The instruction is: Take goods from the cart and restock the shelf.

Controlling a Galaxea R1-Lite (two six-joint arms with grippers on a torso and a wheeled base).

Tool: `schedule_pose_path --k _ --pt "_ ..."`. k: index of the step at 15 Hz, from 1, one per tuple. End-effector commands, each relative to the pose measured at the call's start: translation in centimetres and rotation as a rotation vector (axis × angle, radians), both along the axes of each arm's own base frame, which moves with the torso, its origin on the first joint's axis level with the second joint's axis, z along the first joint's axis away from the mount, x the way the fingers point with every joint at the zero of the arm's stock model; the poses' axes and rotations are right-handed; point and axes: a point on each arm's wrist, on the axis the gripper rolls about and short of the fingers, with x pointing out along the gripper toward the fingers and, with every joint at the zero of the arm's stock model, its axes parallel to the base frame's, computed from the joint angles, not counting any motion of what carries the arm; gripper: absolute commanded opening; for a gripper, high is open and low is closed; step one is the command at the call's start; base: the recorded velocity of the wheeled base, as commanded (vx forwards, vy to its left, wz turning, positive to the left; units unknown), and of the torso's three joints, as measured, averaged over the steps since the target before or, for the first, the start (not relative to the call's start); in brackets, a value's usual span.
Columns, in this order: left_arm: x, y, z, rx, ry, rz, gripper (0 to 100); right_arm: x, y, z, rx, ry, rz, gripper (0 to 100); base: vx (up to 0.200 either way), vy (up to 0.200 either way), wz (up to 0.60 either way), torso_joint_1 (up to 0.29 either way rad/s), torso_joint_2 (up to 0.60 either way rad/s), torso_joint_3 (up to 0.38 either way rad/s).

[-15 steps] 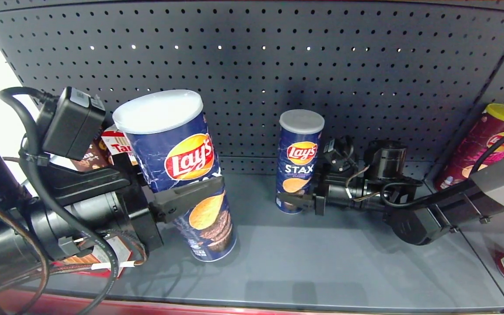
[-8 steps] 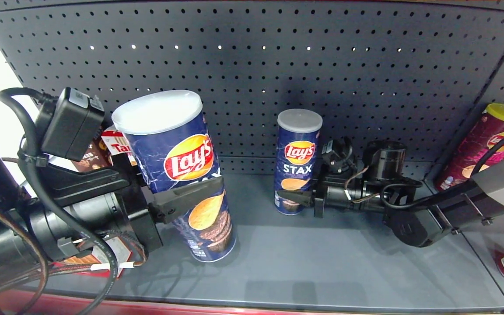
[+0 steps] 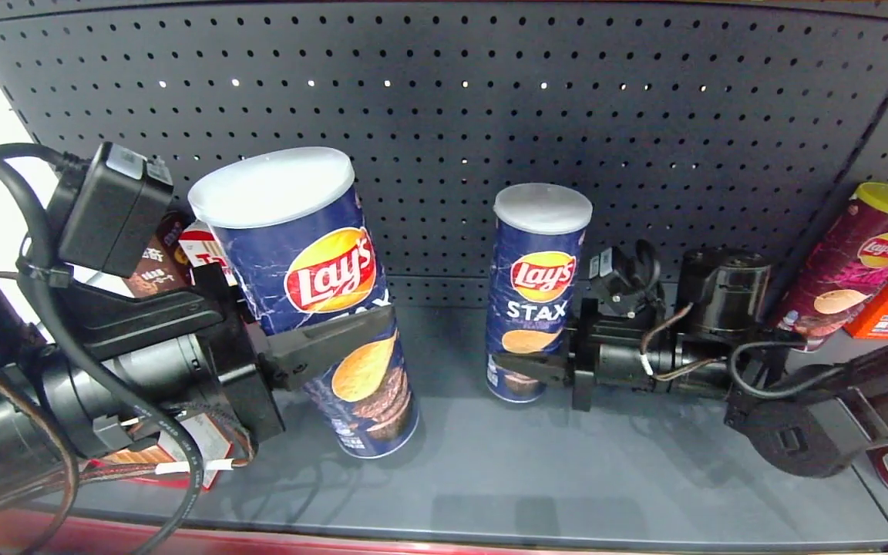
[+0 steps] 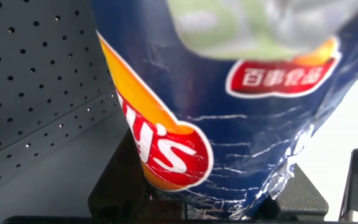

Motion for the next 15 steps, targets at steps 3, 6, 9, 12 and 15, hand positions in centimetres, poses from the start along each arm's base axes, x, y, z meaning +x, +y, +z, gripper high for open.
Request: schedule_pose_path --k 3,6,9,12,15 --pt "0.1 -0.1 0.7 -0.013 -0.023 0.0 0 -6.3 -0.9 1.7 0.008 -0.02 0.047 0 0.0 0.0 0.0 0.0 0.0 0.0" --pt "0.1 -0.1 0.7 -0.013 -0.022 0.001 0 -8.1 -1.7 0.4 -0.025 0.019 0.015 0 0.0 0.0 0.0 0.0 0.0 0.0" --pt "0.1 -0.1 0.6 -0.011 -0.02 0.001 0 -8.5 -2.0 -1.0 -0.027 0.02 0.001 0 0.0 0.0 0.0 0.0 0.0 0.0" --pt "0.1 -0.1 0.4 -0.007 -0.012 0.003 0 -8.5 -2.0 -2.8 -0.037 0.036 -0.031 0 0.0 0.0 0.0 0.0 0.0 0.0" --pt "0.1 0.0 0.4 -0.006 -0.01 0.006 0 -8.2 -1.9 -3.2 -0.045 0.055 -0.033 0 0.0 0.0 0.0 0.0 0.0 0.0"
